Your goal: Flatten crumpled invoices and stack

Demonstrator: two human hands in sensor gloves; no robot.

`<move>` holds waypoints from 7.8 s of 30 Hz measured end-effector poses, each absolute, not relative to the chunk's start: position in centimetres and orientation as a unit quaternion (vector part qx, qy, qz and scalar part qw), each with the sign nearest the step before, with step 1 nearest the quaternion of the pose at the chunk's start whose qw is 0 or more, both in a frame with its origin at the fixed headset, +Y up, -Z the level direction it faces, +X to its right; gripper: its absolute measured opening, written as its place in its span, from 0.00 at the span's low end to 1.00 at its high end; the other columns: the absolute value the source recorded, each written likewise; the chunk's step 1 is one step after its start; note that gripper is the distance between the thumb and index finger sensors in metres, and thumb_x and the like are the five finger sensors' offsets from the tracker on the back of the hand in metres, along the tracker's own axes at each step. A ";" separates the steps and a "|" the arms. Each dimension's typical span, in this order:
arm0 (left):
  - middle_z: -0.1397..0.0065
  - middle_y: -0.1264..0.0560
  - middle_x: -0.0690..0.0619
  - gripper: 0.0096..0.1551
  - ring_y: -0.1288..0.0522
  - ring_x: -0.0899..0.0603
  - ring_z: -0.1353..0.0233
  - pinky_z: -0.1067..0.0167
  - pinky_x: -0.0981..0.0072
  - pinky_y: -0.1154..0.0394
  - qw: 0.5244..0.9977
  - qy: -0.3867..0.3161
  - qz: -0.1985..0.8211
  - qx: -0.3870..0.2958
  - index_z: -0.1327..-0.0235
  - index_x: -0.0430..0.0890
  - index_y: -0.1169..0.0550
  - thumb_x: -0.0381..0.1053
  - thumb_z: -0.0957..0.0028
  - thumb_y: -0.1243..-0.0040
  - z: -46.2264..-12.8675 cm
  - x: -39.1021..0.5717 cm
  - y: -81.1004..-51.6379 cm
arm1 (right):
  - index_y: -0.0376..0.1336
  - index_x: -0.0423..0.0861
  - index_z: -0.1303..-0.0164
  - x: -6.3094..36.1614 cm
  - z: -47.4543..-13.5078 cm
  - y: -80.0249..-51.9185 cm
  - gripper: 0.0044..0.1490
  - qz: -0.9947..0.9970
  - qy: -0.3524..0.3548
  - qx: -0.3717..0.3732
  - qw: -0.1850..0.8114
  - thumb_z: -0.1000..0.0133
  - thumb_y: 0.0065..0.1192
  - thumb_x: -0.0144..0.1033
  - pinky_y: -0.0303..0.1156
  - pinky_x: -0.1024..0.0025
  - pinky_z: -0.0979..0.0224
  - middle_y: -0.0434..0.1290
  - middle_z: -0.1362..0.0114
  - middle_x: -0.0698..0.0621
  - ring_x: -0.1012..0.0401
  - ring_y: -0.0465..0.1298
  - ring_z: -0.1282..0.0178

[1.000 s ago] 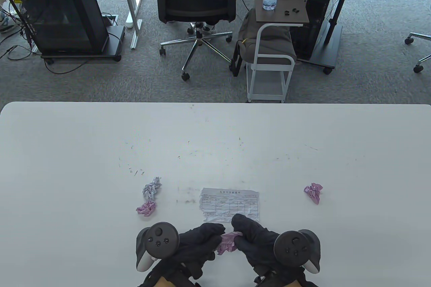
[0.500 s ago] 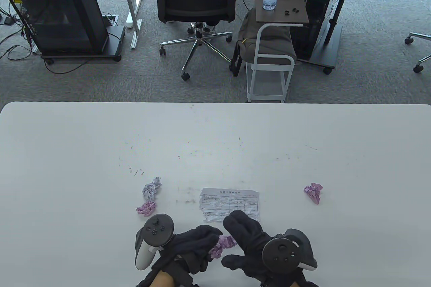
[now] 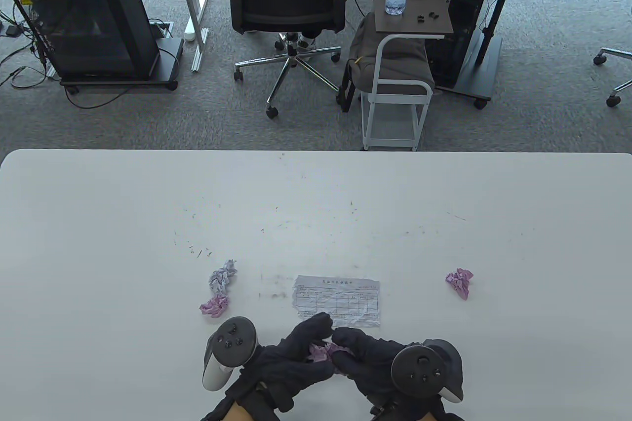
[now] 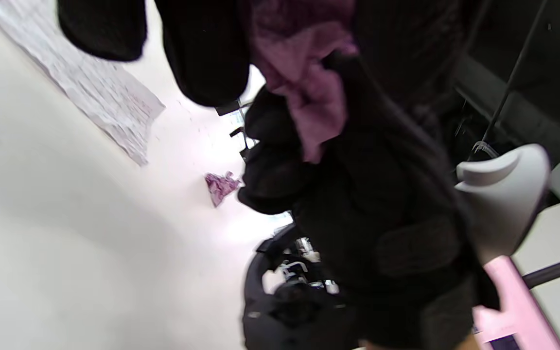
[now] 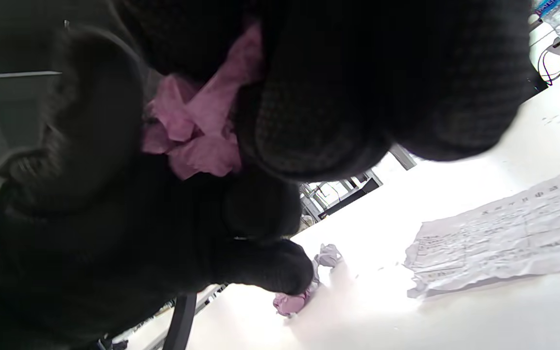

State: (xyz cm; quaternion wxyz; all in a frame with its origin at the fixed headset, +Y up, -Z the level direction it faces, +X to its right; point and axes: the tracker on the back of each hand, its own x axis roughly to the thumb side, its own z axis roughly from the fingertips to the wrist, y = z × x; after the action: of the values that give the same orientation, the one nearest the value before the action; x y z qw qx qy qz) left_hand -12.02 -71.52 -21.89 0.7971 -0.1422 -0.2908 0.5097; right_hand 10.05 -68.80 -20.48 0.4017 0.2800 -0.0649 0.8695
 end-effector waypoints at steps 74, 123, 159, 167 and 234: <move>0.33 0.25 0.40 0.24 0.16 0.40 0.43 0.39 0.37 0.25 0.716 -0.214 0.662 -0.058 0.30 0.44 0.27 0.47 0.37 0.38 -22.8 -15.9 -71.2 | 0.63 0.40 0.35 12.8 -22.1 -70.4 0.26 0.851 -0.001 0.211 0.481 0.39 0.61 0.39 0.81 0.53 0.52 0.79 0.46 0.40 0.51 0.81 0.56; 0.31 0.29 0.31 0.27 0.18 0.37 0.43 0.44 0.39 0.23 0.890 -0.280 0.358 -0.035 0.33 0.36 0.25 0.48 0.39 0.39 -21.0 -11.7 -69.5 | 0.65 0.38 0.39 9.3 -21.0 -70.4 0.25 0.892 -0.030 0.278 0.355 0.43 0.66 0.35 0.84 0.57 0.56 0.81 0.53 0.46 0.56 0.83 0.62; 0.26 0.36 0.35 0.32 0.23 0.34 0.38 0.41 0.38 0.27 0.950 -0.130 0.231 -0.168 0.23 0.42 0.33 0.46 0.39 0.37 -23.8 -14.6 -76.1 | 0.64 0.38 0.35 9.7 -22.8 -75.9 0.25 0.964 0.108 0.196 0.146 0.40 0.63 0.34 0.82 0.54 0.53 0.79 0.49 0.43 0.54 0.81 0.59; 0.17 0.53 0.35 0.27 0.42 0.21 0.24 0.33 0.26 0.40 0.923 -0.242 0.247 -0.172 0.26 0.58 0.27 0.45 0.39 0.38 -23.4 -12.9 -74.9 | 0.64 0.38 0.35 9.8 -23.0 -76.5 0.25 0.970 0.126 0.176 0.114 0.40 0.63 0.34 0.82 0.53 0.53 0.79 0.49 0.43 0.54 0.81 0.59; 0.24 0.76 0.45 0.52 0.77 0.23 0.27 0.35 0.25 0.62 0.897 -0.147 0.082 -0.409 0.23 0.63 0.56 0.59 0.47 0.34 -23.3 -12.0 -78.8 | 0.68 0.53 0.40 4.3 -20.7 -75.5 0.22 0.904 0.307 0.297 -0.025 0.39 0.63 0.51 0.75 0.42 0.39 0.73 0.34 0.47 0.48 0.76 0.39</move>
State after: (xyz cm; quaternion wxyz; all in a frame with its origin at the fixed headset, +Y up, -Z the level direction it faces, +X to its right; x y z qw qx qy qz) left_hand -12.04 -78.78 -23.31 0.8971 -0.4086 -0.1471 0.0817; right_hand 4.29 -75.50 -20.69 -0.0249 0.2970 0.3065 0.9040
